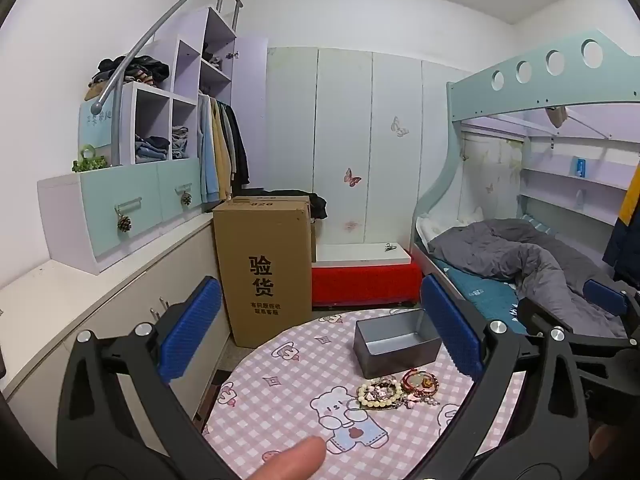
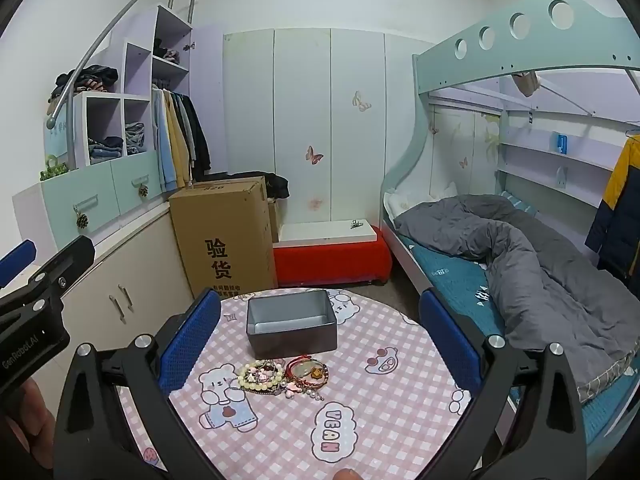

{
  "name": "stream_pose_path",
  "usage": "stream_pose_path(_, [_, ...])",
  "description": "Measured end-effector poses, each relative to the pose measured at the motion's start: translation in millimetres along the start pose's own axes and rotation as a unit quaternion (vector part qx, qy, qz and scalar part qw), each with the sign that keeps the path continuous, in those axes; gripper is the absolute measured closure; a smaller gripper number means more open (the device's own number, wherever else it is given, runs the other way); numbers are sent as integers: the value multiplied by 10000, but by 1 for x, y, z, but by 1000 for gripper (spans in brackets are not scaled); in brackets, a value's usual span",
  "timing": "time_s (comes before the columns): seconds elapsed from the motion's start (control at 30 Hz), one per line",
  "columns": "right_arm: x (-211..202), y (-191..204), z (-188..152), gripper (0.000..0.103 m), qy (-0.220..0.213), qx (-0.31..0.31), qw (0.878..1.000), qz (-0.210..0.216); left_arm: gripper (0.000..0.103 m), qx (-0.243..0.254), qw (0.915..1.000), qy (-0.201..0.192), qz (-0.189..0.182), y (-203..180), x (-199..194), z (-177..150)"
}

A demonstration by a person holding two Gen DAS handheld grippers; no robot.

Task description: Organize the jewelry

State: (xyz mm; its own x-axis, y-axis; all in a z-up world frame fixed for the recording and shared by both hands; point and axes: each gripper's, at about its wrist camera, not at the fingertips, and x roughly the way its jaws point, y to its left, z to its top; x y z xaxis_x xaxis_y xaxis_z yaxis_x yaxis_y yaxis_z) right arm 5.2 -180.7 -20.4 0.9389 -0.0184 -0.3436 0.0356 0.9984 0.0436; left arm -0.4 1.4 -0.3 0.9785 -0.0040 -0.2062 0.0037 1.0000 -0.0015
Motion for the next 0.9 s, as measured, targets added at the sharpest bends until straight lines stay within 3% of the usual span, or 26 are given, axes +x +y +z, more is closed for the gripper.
stream_pose_path(0.9, [5,-5,13,8,-172,-4,9999,0,6,-93,9997,-83,-228,8,11,1])
